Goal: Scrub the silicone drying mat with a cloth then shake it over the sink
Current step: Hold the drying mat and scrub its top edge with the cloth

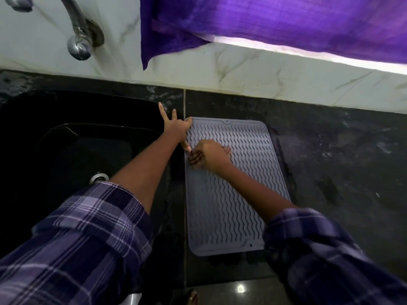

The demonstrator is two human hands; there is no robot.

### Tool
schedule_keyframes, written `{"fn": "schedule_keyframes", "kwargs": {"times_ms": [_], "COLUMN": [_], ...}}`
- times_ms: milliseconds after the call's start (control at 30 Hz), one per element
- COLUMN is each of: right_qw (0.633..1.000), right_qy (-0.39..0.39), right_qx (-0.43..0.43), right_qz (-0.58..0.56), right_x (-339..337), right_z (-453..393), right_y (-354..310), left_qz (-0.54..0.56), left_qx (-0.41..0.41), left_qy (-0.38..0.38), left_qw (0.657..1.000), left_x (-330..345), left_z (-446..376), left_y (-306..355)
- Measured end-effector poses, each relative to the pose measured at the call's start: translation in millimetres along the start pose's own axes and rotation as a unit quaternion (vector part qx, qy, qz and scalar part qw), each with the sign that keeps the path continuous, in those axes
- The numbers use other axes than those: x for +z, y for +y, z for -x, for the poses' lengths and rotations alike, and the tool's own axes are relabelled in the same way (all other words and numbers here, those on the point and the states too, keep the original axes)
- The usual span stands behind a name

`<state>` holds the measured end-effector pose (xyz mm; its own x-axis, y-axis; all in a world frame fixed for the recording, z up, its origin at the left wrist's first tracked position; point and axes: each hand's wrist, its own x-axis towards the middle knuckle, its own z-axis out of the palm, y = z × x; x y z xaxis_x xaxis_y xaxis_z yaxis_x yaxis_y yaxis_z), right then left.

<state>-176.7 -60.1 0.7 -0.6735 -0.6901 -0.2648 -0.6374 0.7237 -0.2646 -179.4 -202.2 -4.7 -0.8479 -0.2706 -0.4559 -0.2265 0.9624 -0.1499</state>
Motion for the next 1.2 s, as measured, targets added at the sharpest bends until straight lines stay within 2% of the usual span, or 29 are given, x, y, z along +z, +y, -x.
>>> {"fn": "schedule_keyframes", "kwargs": {"times_ms": [67, 133, 267, 300, 333, 433, 500, 567, 633, 700, 800, 833, 933, 1033, 1067, 1133, 1200], "right_qw": [1.000, 0.998, 0.967, 0.965, 0.973, 0.999, 0.998, 0.998, 1.000, 0.993, 0.973, 0.974, 0.995, 0.995, 0.993, 0.997, 0.992], "right_qy": [0.000, -0.039, -0.244, -0.253, -0.219, -0.034, 0.006, 0.009, -0.028, -0.109, -0.228, -0.223, -0.067, -0.012, -0.010, -0.039, -0.121], "right_qx": [-0.006, -0.042, -0.073, -0.073, -0.063, 0.009, 0.055, 0.058, 0.004, -0.032, -0.025, -0.022, 0.027, 0.035, 0.021, -0.007, -0.022], "right_qz": [0.009, 0.021, 0.001, -0.010, -0.020, -0.022, 0.015, 0.007, 0.013, 0.027, 0.005, -0.023, -0.062, 0.091, 0.113, 0.069, -0.016], "right_x": [21.8, 37.5, 11.5, -0.9, -10.6, -20.5, -7.2, 12.1, 29.3, 40.1, 15.3, 4.4, -4.9, 20.5, 32.3, 55.4, 72.0], "right_z": [31.0, 71.9, 90.7, 81.2, 68.0, 33.2, 37.1, 63.2, 108.3, 149.8, 146.5, 133.9, 80.3, 77.3, 91.2, 139.4, 193.2], "right_y": [-0.1, 2.4, 8.1, 8.8, 11.8, 20.6, 17.1, 16.2, 17.2, 19.3, 18.2, 14.1, 3.6, -4.5, -4.5, -1.9, -1.8], "left_qz": [-0.004, -0.017, -0.055, -0.051, -0.038, 0.011, -0.001, -0.009, -0.006, -0.025, -0.034, -0.025, 0.013, 0.022, 0.015, -0.004, -0.017], "left_qx": [0.007, 0.007, 0.000, 0.002, 0.003, -0.005, 0.004, 0.006, 0.001, 0.000, -0.017, -0.020, -0.019, -0.020, -0.020, -0.019, -0.017], "left_qy": [0.005, 0.013, 0.057, 0.065, 0.069, 0.038, 0.023, 0.039, 0.048, 0.049, 0.036, 0.035, 0.023, 0.018, 0.020, 0.022, 0.027], "left_qw": [1.000, 1.000, 0.997, 0.997, 0.997, 0.999, 1.000, 0.999, 0.999, 0.998, 0.999, 0.999, 0.999, 0.999, 0.999, 1.000, 0.999], "left_x": [1.4, 1.9, 4.9, 6.4, 7.9, 12.1, 20.5, 30.9, 34.0, 33.1, 27.8, 25.6, 29.9, 43.6, 47.0, 49.8, 46.8], "left_z": [-3.4, -0.7, 26.7, 35.2, 41.8, 60.8, 72.6, 77.3, 79.4, 80.2, 90.7, 93.6, 101.8, 107.2, 107.0, 106.6, 106.5], "left_y": [-1.4, -2.1, 8.9, 11.9, 14.4, 22.3, 26.7, 28.0, 26.8, 28.2, 37.7, 42.9, 56.3, 60.4, 59.9, 57.8, 56.8]}}
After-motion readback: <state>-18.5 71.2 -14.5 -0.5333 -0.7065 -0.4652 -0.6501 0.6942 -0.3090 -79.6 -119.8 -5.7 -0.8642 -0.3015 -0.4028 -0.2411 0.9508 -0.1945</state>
